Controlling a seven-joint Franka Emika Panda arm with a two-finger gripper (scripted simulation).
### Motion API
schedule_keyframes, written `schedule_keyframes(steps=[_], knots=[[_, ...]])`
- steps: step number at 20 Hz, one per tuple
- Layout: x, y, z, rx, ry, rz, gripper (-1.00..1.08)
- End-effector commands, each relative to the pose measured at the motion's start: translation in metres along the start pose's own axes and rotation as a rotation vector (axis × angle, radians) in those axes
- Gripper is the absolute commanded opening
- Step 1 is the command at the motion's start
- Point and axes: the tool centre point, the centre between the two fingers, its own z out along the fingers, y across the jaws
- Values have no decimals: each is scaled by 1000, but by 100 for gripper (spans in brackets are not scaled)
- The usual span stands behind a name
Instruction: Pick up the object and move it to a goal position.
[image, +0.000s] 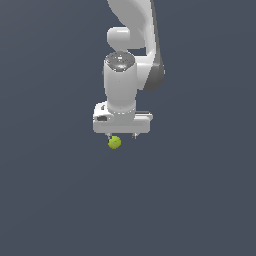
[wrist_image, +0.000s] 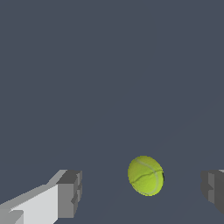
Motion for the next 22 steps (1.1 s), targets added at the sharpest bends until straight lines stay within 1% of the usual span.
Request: schedule_keyframes(steps=[1, 11, 17, 22], knots=[[0, 0, 0, 0, 0, 0, 100], [4, -2, -11, -3, 21, -48, 100], [3, -1, -9, -3, 19, -54, 100], [-1, 2, -3, -3, 16, -89, 100]])
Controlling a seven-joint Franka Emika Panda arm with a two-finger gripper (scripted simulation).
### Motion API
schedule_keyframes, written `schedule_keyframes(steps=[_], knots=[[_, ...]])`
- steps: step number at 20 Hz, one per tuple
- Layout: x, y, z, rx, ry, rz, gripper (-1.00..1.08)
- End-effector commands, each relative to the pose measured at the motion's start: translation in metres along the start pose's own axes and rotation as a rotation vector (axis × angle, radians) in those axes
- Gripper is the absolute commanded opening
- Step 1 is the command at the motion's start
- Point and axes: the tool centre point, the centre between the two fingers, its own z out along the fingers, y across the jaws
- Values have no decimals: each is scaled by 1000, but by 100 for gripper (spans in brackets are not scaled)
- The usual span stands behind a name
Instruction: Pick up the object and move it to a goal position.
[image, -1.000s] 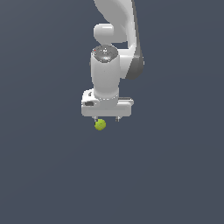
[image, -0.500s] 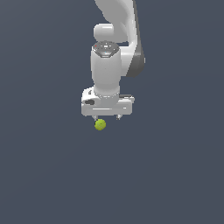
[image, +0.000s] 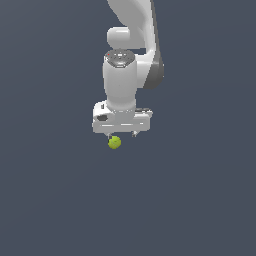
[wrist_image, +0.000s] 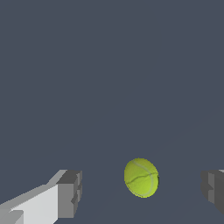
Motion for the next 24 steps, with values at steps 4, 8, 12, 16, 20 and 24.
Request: schedule_keyframes(steps=[4, 8, 12, 16, 20, 24], knots=[[-7, 5, 11, 1, -7, -59, 100], [-15, 10, 23, 3, -14, -125, 100], [-25, 17, 37, 7, -23, -209, 100], [-37, 23, 53, 13, -32, -300, 100], [-50, 29, 67, 21, -40, -391, 100], [-61, 33, 79, 28, -46, -466, 100]])
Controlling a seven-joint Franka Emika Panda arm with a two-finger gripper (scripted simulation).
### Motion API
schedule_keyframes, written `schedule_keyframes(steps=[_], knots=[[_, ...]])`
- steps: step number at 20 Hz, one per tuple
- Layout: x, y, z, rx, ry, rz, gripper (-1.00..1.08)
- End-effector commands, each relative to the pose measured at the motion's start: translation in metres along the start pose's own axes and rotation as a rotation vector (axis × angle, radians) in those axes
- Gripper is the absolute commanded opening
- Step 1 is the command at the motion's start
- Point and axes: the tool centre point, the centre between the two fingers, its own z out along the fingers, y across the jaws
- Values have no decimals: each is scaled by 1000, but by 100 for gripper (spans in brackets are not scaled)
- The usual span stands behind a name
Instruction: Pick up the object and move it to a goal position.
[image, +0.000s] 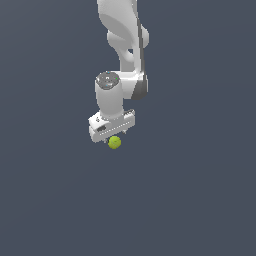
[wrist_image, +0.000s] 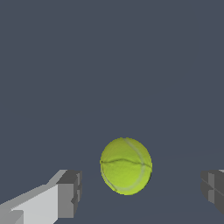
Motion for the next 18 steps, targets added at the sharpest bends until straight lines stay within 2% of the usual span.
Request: schedule_keyframes(steps=[1, 9, 18], knots=[[-6, 0, 7, 4, -2, -45, 100], [-19, -1, 20, 12, -7, -130, 100], [-21, -2, 25, 14, -8, -141, 100]])
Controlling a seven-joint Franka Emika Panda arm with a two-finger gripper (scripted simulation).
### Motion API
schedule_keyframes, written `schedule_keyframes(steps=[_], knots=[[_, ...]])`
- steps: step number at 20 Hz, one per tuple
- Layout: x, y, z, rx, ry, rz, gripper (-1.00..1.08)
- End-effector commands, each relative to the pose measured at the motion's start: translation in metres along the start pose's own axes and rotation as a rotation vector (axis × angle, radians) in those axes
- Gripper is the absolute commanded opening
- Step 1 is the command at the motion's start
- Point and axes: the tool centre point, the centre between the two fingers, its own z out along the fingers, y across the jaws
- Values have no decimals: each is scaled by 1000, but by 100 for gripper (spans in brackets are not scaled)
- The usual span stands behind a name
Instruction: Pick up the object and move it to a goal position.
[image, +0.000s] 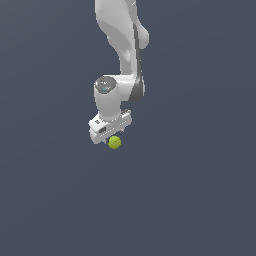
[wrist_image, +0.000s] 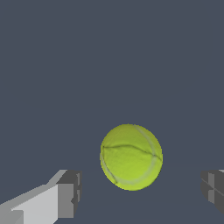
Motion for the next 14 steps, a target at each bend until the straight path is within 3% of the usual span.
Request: schedule_keyframes(steps=[1, 14], knots=[[0, 0, 4, 0, 0, -1, 100], [-1, 0, 49, 1, 0, -4, 100]])
